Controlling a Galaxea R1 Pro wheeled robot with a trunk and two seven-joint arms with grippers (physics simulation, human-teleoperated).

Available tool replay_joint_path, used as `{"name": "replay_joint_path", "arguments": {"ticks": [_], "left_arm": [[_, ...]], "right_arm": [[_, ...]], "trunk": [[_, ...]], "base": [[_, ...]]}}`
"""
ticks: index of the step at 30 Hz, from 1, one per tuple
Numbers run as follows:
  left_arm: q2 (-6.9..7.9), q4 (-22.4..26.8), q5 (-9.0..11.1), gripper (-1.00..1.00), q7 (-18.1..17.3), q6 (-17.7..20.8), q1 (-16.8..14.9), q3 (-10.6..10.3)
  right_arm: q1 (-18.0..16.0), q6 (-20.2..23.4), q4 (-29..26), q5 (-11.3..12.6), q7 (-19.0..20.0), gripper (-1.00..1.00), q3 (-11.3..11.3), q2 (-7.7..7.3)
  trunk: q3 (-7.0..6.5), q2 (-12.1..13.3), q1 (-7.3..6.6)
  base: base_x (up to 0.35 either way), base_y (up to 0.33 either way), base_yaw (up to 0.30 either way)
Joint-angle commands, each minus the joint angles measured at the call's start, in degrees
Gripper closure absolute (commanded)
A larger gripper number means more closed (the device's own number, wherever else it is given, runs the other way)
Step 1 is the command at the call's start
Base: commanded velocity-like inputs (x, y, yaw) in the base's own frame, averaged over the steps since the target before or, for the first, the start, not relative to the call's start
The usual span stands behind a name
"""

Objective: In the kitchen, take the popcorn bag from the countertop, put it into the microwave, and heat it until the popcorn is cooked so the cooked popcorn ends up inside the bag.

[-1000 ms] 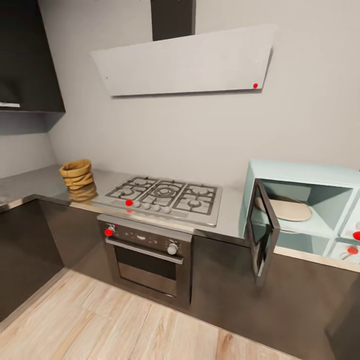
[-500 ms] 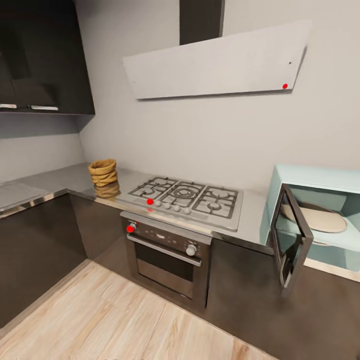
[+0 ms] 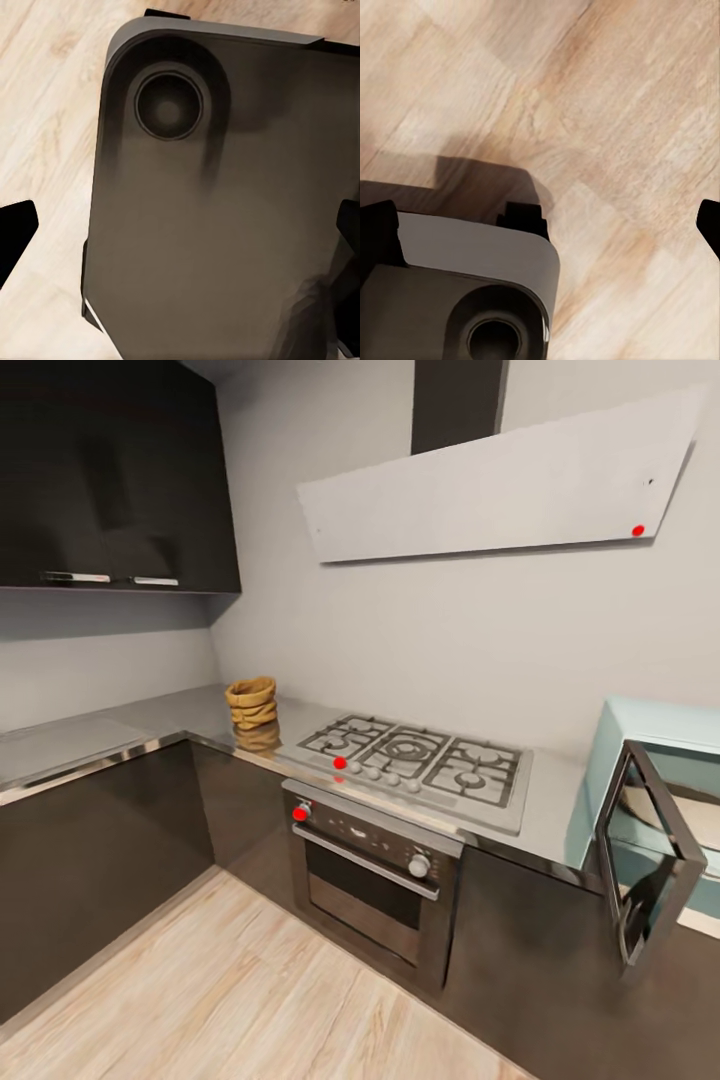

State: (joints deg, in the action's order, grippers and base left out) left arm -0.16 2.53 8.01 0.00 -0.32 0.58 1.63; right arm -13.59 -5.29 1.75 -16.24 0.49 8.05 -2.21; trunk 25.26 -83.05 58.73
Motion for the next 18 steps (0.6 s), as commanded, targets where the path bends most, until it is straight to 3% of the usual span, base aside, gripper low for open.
{"name": "replay_joint_path", "arguments": {"ticks": [1,11,18], "left_arm": [[-0.02,0.1,0.4,-1.0,0.0,0.0,0.0,0.1],[0.03,0.1,0.4,-1.0,0.0,0.0,0.0,0.1],[0.03,0.0,0.5,-1.0,-0.1,0.5,0.0,0.1]], "right_arm": [[-0.1,-0.3,0.2,-0.5,0.1,-1.0,0.5,-0.08],[0.0,-0.3,0.2,-0.5,0.7,-1.0,0.5,-0.06],[-0.1,-0.3,0.2,-0.5,0.3,-1.0,0.5,-0.35]], "trunk": [[0.03,0.0,0.0],[0.01,0.0,0.0],[0.01,0.0,0.0]], "base": [[0.0,0.0,0.135],[0.004,0.001,0.018],[0.25,0.168,0.0]]}}
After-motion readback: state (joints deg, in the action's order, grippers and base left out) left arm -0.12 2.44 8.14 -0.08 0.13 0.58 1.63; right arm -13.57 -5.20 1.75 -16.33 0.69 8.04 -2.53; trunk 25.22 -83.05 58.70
